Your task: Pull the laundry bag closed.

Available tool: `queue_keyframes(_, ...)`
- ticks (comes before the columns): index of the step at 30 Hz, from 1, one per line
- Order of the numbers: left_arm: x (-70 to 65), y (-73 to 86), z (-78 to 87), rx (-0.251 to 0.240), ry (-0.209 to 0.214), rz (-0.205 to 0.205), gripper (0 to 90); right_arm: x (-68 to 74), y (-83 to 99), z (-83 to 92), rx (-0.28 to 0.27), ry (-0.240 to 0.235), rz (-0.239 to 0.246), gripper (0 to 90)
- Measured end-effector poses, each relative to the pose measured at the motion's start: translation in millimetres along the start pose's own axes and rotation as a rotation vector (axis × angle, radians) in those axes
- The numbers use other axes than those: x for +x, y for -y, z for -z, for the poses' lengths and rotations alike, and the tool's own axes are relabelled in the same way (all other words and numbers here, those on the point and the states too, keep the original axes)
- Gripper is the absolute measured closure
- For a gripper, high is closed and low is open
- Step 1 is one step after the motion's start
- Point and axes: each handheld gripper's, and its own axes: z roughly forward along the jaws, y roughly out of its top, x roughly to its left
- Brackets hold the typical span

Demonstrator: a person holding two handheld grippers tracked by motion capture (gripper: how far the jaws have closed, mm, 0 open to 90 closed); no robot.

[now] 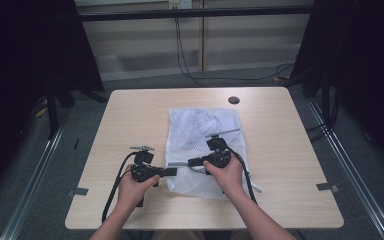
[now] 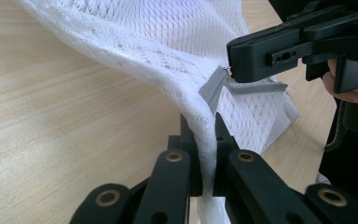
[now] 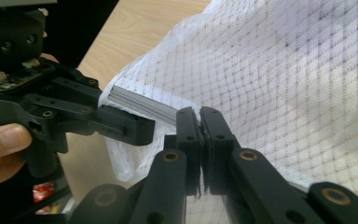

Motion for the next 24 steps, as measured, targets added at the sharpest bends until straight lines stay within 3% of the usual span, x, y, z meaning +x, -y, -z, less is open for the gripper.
queue_keyframes(24,0.0,0.0,0.3,0.003,-0.006,0.003,89.0,-5.7,1.8,6.3,0.005,0.023,-0.004,86.9)
